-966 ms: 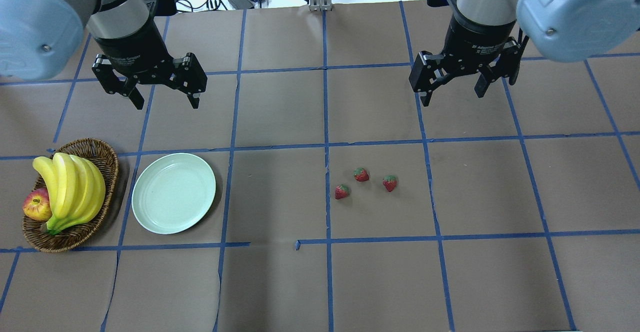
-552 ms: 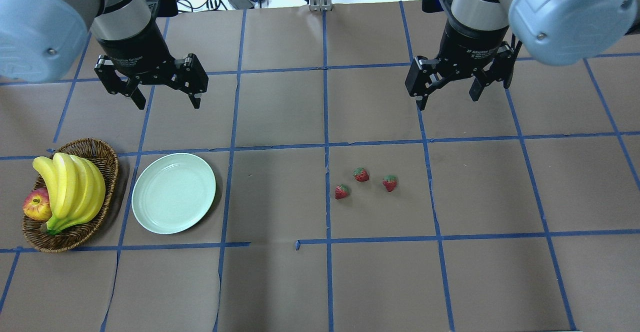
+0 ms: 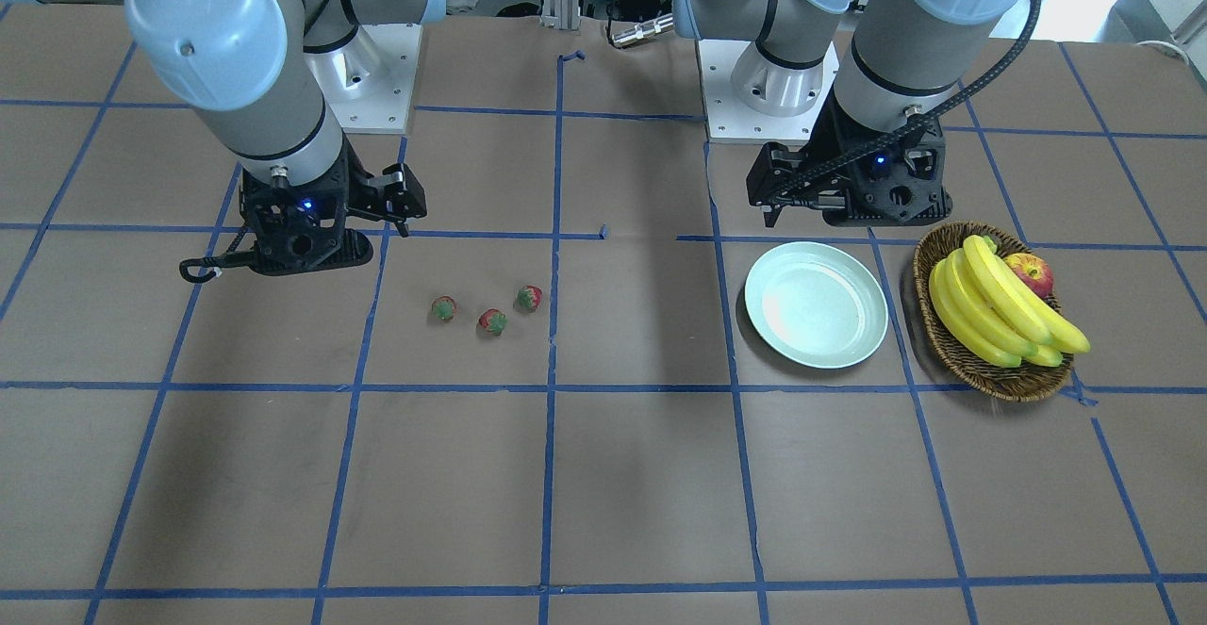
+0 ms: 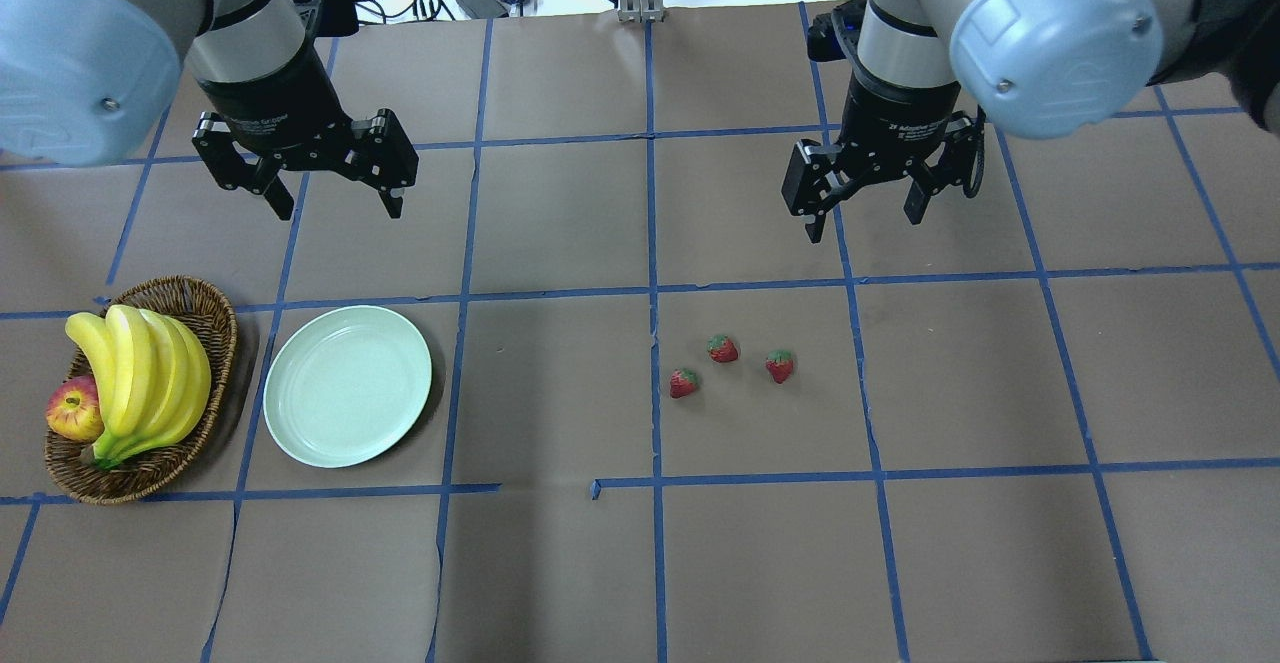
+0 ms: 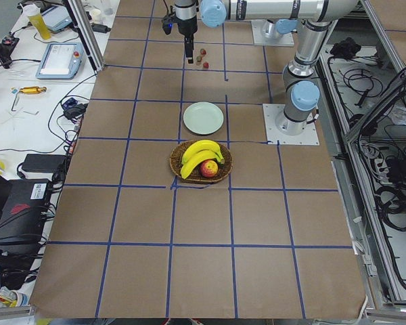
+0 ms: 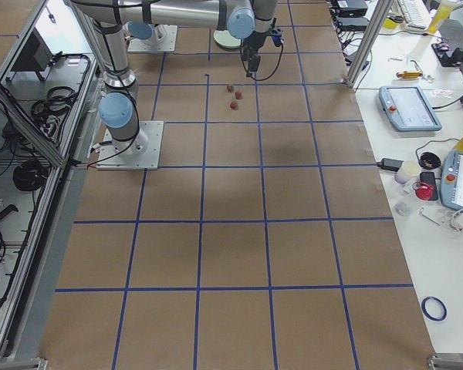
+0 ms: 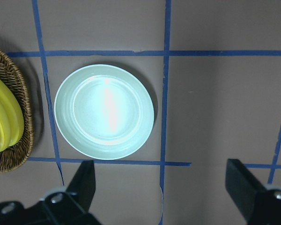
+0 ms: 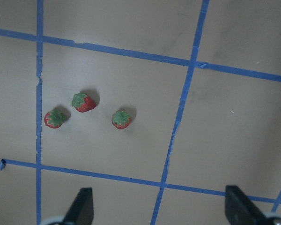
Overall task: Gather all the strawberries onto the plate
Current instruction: 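Lower the right gripper down over the cluster of red strawberries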
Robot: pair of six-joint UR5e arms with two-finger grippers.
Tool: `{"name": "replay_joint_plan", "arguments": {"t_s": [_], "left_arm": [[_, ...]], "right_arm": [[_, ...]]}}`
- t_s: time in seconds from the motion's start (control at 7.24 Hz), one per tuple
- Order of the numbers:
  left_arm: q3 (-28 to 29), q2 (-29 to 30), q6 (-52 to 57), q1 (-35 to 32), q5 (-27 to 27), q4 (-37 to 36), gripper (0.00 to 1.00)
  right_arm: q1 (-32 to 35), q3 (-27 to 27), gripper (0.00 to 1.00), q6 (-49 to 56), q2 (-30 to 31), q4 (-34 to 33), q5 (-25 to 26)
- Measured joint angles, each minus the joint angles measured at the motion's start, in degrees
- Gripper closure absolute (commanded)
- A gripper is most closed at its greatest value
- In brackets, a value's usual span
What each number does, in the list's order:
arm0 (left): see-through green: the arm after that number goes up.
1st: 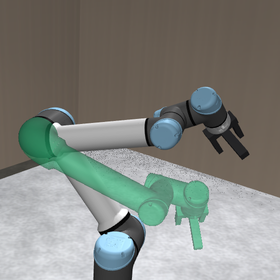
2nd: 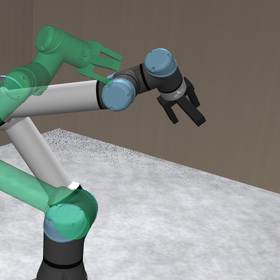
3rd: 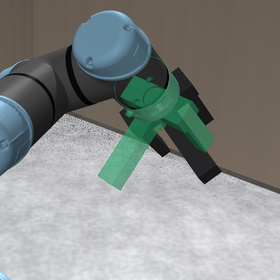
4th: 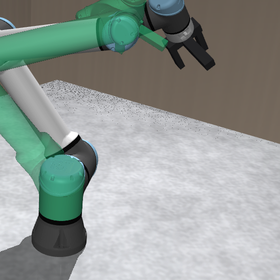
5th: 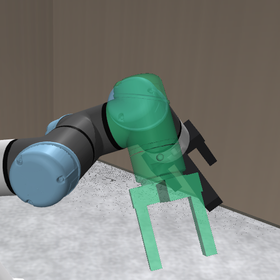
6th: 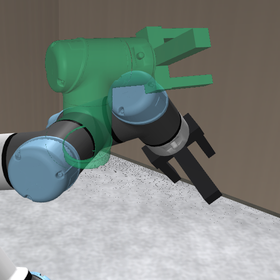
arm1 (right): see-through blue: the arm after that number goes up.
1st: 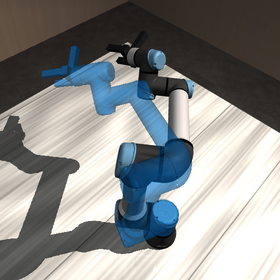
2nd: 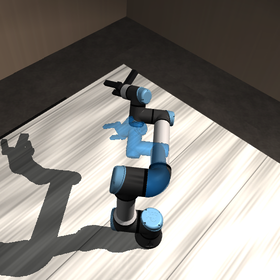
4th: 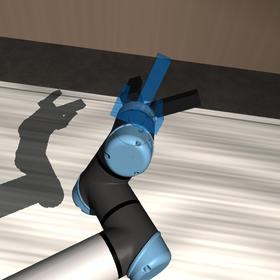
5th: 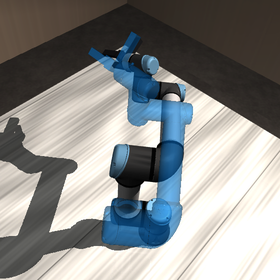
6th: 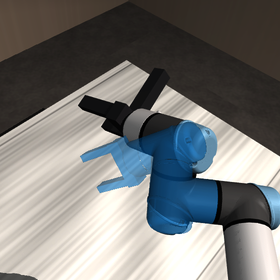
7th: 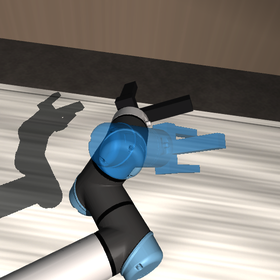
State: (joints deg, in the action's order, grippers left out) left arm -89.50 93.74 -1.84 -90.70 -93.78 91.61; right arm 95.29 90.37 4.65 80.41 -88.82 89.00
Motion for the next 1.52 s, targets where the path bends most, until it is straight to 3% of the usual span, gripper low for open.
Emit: {"name": "replay_joint_plan", "arguments": {"t_s": [0.14, 0.41, 0.55, 0.69, 1.52], "left_arm": [[0.0, 0.16, 0.0, 0.01, 0.0, -0.31, 0.0], [-0.07, 0.83, 0.0, 0.1, -0.04, -1.24, 0.0], [-0.14, 1.05, 0.0, 0.14, -0.04, -1.42, 0.0], [-0.44, 1.15, 0.0, 0.15, -0.05, -1.49, 0.0], [-2.4, 1.26, 0.15, 0.17, -0.72, -2.79, 0.0]], "right_arm": [[0.15, 1.3, 0.08, -0.05, -1.29, -2.3, -1.37], [0.35, 8.71, 0.07, -0.25, -3.01, -12.95, -2.87], [0.45, 13.09, 0.16, -0.38, -3.9, -19.1, -2.95], [0.51, 15.99, 0.16, -0.7, -4.9, -23.17, -3.0], [2.68, 21.41, 0.13, -4.8, -8.79, -26.63, -2.52]]}}
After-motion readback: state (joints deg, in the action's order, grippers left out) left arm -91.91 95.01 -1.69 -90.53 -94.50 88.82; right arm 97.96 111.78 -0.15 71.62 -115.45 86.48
